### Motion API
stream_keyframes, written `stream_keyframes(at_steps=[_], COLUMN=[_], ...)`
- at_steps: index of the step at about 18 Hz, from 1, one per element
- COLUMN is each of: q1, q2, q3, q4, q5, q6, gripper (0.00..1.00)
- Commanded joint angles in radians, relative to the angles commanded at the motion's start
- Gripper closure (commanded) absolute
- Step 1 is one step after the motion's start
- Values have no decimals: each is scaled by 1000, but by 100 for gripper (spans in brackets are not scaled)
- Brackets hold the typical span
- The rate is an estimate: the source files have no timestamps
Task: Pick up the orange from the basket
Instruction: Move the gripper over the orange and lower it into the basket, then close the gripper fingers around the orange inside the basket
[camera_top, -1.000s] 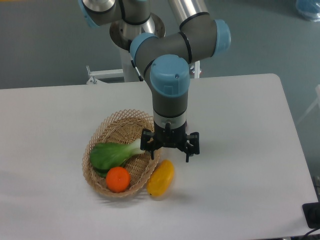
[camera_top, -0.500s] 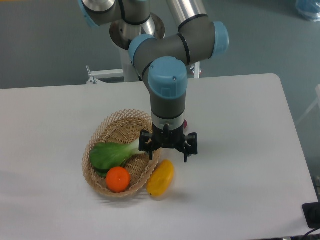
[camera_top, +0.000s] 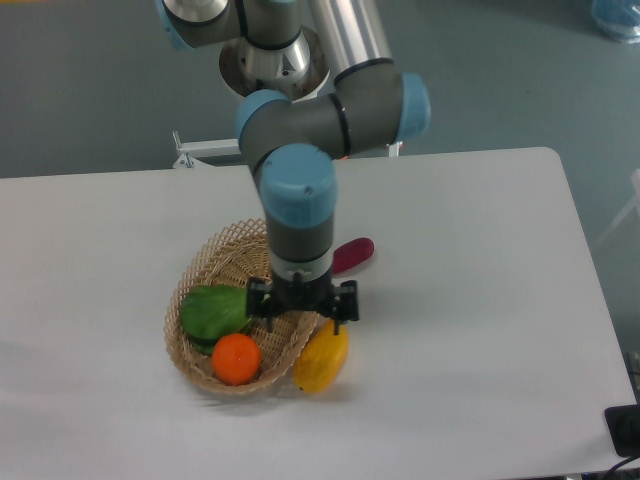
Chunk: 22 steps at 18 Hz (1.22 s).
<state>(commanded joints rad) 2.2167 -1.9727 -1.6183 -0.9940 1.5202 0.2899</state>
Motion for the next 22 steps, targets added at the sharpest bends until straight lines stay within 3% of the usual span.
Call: stream_keyframes(at_steps=[8,22], q1=[-83,-89], q2=[-46,-112], q3=[-5,5], q4=[2,34], q5=[0,0], q6=[-2,3], gripper=[0,0])
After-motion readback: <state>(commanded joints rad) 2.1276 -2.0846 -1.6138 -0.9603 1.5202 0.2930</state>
